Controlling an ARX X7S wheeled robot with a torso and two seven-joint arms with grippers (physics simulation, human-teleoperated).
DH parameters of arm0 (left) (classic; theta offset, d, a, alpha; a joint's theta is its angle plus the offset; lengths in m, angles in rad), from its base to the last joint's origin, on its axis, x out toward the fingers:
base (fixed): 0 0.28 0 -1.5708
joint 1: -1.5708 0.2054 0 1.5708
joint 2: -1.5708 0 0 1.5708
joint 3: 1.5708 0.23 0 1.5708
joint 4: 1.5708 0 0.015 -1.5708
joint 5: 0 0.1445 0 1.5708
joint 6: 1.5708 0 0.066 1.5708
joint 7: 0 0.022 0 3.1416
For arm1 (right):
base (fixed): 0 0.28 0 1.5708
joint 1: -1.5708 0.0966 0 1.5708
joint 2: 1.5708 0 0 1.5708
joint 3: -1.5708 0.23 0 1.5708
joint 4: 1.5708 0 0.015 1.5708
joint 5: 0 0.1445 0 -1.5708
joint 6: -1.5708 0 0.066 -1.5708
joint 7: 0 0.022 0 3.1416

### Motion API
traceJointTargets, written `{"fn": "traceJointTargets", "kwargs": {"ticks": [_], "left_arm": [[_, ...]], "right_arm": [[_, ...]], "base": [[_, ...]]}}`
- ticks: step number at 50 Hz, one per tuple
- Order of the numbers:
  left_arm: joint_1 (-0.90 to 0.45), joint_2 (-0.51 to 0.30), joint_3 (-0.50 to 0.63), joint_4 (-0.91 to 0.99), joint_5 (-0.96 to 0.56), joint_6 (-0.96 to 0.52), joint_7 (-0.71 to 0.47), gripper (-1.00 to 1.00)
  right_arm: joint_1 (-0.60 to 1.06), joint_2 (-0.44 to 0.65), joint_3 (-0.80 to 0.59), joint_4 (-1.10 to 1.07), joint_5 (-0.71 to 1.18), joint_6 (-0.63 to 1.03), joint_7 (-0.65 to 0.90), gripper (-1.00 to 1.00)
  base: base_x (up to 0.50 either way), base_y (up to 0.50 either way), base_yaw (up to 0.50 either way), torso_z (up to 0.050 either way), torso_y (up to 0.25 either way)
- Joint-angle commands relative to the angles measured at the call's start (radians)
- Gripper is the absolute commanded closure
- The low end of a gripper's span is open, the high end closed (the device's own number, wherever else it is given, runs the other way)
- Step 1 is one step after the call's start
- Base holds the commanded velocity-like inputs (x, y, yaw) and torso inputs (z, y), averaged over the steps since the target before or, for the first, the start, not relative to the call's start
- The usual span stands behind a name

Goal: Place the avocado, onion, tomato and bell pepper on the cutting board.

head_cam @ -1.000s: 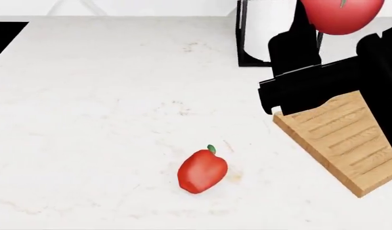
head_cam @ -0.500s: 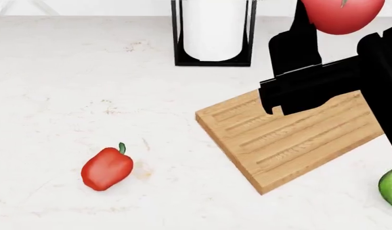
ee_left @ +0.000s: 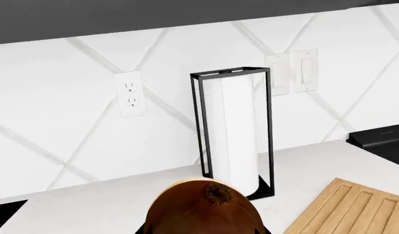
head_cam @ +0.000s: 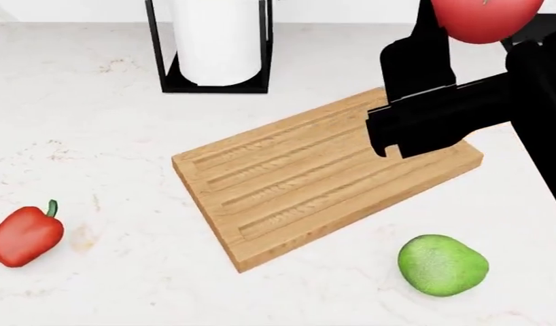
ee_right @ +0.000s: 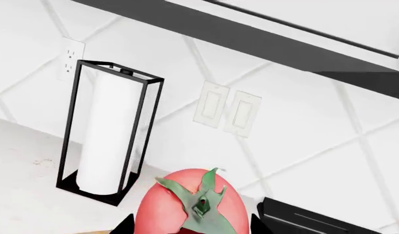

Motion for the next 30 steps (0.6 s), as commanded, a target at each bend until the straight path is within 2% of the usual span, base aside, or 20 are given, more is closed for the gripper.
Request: {"fn": "traceJointTargets", "kwargs": {"ticks": [1, 18, 30], "left_arm": [[0.006, -0.004, -0.004, -0.002, -0.005, 0.014, -0.007, 1.00], [-0.016, -0.013, -0.003, -0.001, -0.022, 0.010, -0.016, 1.00], [-0.005, -0.021, -0.010, -0.007, -0.009, 0.015, -0.003, 1.00]], "right_arm": [[-0.002, -0.008, 0.001, 0.000, -0.017, 0.003, -0.017, 1.00], [-0.008, 0.008, 0.004, -0.002, 0.004, -0.013, 0.000, 1.00], [-0.012, 0.007, -0.005, -0.004, 0.006, -0.015, 0.007, 1.00]], "base": [[0.00, 0.00, 0.00, 0.000, 0.000], [0.00, 0.00, 0.00, 0.000, 0.001], [0.40, 0.00, 0.00, 0.000, 0.001]]}}
